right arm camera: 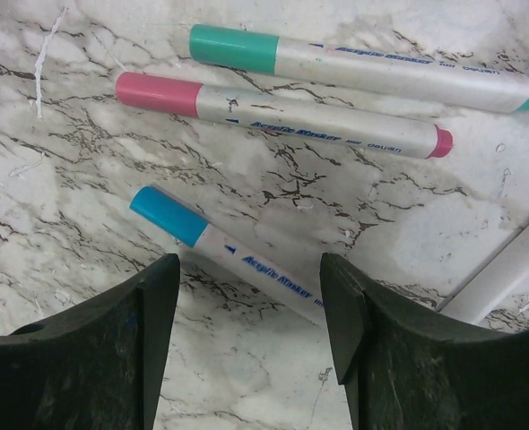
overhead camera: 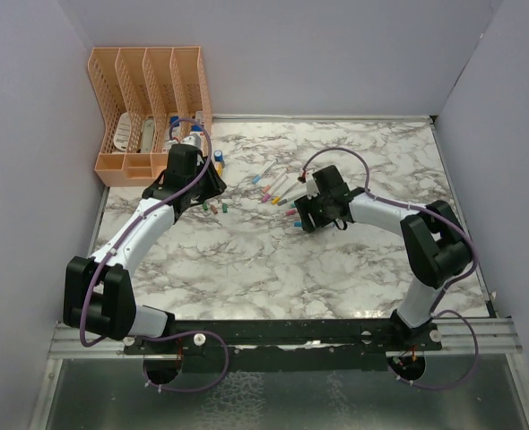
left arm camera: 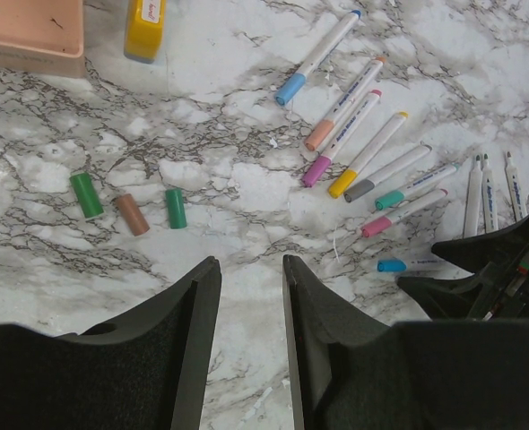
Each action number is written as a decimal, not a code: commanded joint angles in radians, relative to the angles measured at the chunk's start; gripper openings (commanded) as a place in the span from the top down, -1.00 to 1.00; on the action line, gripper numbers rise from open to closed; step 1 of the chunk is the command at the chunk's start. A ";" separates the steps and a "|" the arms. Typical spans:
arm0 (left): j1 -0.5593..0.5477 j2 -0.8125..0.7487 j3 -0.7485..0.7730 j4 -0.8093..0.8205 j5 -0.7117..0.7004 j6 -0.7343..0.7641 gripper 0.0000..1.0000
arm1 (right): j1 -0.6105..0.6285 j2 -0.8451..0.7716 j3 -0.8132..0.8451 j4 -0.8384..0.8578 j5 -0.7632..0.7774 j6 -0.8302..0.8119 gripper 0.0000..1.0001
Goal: Open the pen caps
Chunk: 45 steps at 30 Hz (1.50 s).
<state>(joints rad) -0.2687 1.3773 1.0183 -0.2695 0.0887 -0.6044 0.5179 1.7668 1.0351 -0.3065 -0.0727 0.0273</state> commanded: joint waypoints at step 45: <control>-0.209 0.077 -0.103 0.320 0.186 -0.252 0.26 | 0.156 -0.150 0.054 0.100 -0.277 0.115 0.98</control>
<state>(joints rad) -0.4446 1.4117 0.9020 -0.0471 0.2264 -0.7956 0.6666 1.6634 1.0573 -0.2855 -0.2806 0.0944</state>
